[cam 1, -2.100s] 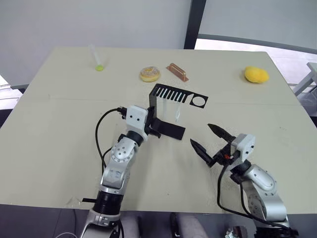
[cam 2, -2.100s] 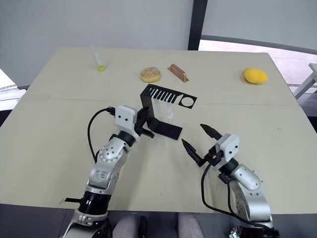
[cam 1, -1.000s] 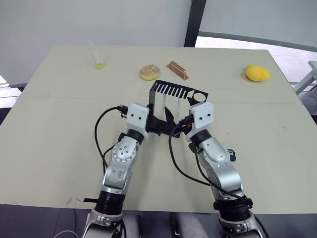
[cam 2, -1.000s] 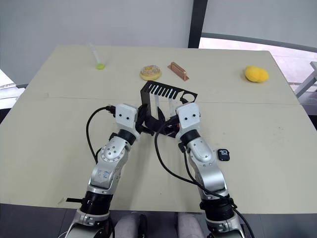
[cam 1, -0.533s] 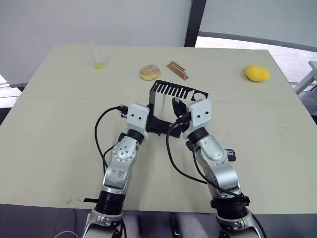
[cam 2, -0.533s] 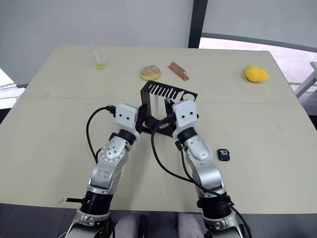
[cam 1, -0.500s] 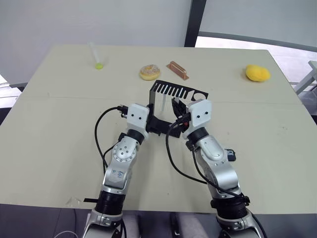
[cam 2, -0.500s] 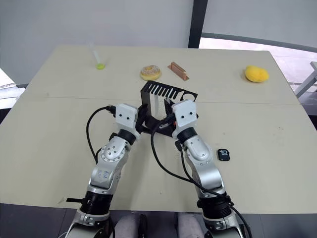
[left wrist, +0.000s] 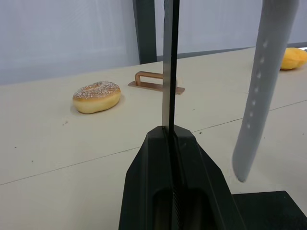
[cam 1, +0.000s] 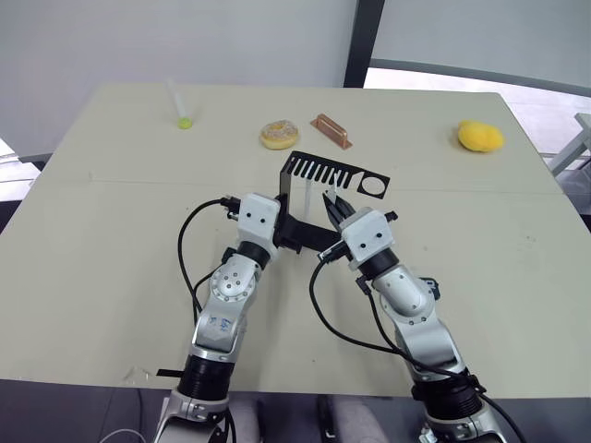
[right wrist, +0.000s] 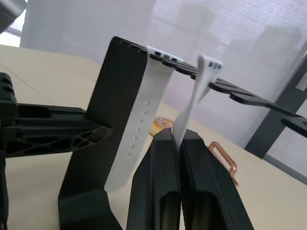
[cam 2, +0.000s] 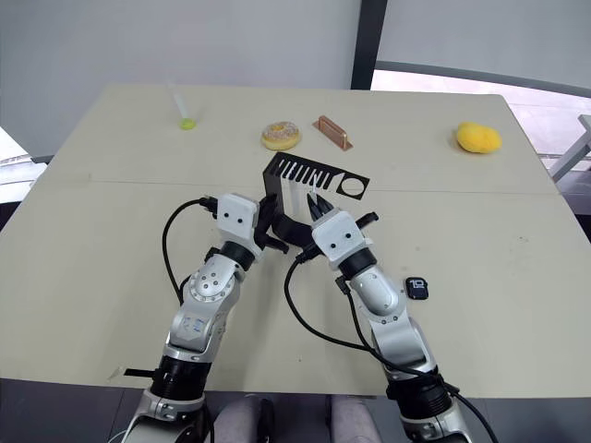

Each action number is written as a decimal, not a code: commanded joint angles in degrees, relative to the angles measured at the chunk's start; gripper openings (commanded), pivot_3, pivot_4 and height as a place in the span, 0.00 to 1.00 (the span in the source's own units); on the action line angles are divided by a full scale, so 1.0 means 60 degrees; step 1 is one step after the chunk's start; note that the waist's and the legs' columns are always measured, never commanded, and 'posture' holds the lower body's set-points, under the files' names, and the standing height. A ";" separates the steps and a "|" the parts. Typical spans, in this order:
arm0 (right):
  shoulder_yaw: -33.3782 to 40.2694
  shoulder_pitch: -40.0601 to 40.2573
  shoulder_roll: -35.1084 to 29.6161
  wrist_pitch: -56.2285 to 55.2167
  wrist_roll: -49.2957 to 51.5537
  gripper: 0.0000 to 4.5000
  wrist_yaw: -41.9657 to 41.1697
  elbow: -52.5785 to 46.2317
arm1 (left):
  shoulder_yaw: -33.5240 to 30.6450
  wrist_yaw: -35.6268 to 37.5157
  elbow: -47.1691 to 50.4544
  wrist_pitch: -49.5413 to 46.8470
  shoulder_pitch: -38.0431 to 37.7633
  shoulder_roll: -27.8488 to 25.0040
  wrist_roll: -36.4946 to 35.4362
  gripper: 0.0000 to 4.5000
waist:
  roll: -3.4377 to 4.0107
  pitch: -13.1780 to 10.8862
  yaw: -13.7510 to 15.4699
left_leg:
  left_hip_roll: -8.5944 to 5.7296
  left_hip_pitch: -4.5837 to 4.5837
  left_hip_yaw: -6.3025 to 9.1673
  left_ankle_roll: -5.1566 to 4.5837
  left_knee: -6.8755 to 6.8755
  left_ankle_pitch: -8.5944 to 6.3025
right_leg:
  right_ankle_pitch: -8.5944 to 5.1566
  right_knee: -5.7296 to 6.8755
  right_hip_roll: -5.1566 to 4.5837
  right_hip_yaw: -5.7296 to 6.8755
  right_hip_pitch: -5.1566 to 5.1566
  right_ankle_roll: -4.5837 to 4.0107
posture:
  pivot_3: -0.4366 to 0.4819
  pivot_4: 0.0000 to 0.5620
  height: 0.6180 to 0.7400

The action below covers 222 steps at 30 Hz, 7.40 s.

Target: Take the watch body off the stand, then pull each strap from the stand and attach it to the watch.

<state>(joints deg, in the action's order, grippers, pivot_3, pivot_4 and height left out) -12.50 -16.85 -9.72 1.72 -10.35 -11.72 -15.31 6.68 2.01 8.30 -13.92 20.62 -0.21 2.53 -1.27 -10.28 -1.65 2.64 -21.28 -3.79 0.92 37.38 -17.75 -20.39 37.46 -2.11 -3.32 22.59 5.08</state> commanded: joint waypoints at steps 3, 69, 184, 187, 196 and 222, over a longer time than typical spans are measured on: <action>0.0043 0.0109 -0.0036 -0.0171 -0.0111 0.01 0.0006 -0.0402 | -0.0090 -0.0113 0.0294 0.0025 0.0000 0.0157 -0.0053 0.00 | 0.0000 0.0000 0.0000 | 0.0000 0.0001 0.0000 0.0000 -0.0001 0.0000 | 0.0000 0.0000 0.0000 0.0000 0.0000 0.0000 | 0.48 0.27 1.00; 0.2041 -0.0487 -0.2709 0.7580 1.3205 0.00 -0.4576 -0.1955 | -0.2741 0.7629 0.0866 -0.7647 0.1358 -0.5480 -1.1459 0.99 | 0.0000 -0.0002 -0.0108 | 0.0001 0.0005 0.0045 -0.0035 0.0001 -0.0016 | -0.0011 0.0014 -0.0018 0.0033 -0.0011 -0.0021 | 0.48 0.27 1.00; 0.5448 0.7348 -0.1398 0.3102 0.5490 1.00 -0.0894 -0.4423 | -0.1001 1.1172 0.1770 -0.0690 0.0585 -0.7066 -0.5913 0.00 | 0.0013 0.0002 -0.0079 | -0.0003 0.0024 0.0010 -0.0018 -0.0074 -0.0003 | -0.0010 -0.0048 -0.0022 0.0015 -0.0020 -0.0040 | 0.48 0.27 1.00; 0.4964 0.7168 -0.1451 0.3395 0.5122 1.00 -0.0750 -0.4400 | -0.0459 1.1487 0.1798 -0.0791 0.0983 -0.7088 -0.5782 0.00 | 0.0013 0.0002 -0.0059 | 0.0000 0.0019 0.0007 -0.0012 -0.0064 -0.0001 | -0.0011 -0.0045 -0.0009 0.0008 -0.0017 -0.0039 | 0.48 0.27 1.00; 0.4015 0.6125 -0.1357 0.4803 0.4580 1.00 -0.0062 -0.4152 | 0.0040 1.1758 0.1689 -0.0822 0.1227 -0.6887 -0.5619 0.00 | 0.0012 0.0002 -0.0047 | 0.0010 0.0017 0.0005 -0.0015 -0.0039 -0.0001 | -0.0011 -0.0025 0.0018 -0.0010 -0.0012 -0.0039 | 0.48 0.27 1.00; 0.3888 0.5512 -0.0851 0.5402 0.3690 1.00 0.0604 -0.3470 | 0.0056 1.1672 0.2101 -0.1213 0.0949 -0.6829 -0.5709 0.00 | 0.0012 0.0002 -0.0029 | 0.0014 0.0018 0.0007 -0.0015 -0.0032 -0.0002 | -0.0011 -0.0007 0.0032 -0.0015 -0.0007 -0.0039 | 0.48 0.27 1.00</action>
<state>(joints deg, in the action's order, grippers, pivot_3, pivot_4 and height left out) 10.24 16.19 -14.99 33.96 12.20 -8.76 -35.67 7.50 71.95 19.47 -21.25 26.11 -41.31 -31.10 -1.20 -10.26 -1.82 2.72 -21.18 -3.74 0.83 37.19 -17.76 -20.46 37.42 -1.91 -3.42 22.54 4.85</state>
